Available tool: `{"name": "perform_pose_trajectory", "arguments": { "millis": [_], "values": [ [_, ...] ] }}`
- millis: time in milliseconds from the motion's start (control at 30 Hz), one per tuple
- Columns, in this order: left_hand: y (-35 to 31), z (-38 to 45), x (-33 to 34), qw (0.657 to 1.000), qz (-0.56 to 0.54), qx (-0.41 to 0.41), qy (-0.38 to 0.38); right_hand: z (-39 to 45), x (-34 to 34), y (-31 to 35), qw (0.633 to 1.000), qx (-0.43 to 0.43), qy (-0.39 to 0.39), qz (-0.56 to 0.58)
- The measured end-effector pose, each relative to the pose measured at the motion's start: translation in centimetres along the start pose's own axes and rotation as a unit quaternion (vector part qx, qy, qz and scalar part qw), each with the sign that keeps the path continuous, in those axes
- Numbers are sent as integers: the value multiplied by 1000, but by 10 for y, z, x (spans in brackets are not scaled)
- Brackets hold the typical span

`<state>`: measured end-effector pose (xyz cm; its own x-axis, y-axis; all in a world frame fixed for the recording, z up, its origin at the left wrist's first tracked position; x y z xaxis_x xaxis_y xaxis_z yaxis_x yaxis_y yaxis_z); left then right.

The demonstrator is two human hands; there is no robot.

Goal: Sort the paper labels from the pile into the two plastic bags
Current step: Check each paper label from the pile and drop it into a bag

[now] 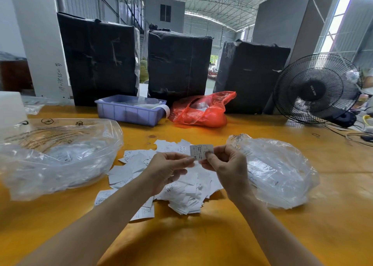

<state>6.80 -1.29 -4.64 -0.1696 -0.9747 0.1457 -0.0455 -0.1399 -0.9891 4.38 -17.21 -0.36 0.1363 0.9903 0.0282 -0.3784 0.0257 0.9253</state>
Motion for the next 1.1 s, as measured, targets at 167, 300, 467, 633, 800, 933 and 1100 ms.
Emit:
{"name": "perform_pose_trajectory", "arguments": {
  "millis": [167,300,467,633,800,933,1100],
  "values": [
    [0,0,-1,1000,12,-2,-5,0,-3,1,1000,-12,-14,-3],
    [0,0,0,1000,9,-2,-2,0,-2,2,1000,-18,-10,-15],
    [1,1,0,1000,10,-4,-1,-1,-3,4,1000,-21,-16,-9],
    [2,1,-2,1000,7,-4,-4,-1,0,4,999,-21,-6,-26],
    [2,2,-3,1000,15,-1,-6,-2,-1,6,999,-27,-10,-17],
    [2,3,-3,1000,19,1,-6,-2,-2,7,999,-31,-11,-13],
    [2,3,-2,1000,16,1,-4,-2,-1,5,999,-34,-7,-32]
  ]
}}
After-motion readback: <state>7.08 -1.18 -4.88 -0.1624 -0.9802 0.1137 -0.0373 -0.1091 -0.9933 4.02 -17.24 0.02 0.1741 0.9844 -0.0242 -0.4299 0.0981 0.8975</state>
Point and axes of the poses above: each hand's wrist, its own z-axis towards the middle knuckle, its own x-axis out of the palm, y = z × x, the point moved 8 cm from there along z, towards the middle knuckle, and after that the axes turned 3 degrees about x, right-handed, at the moved point
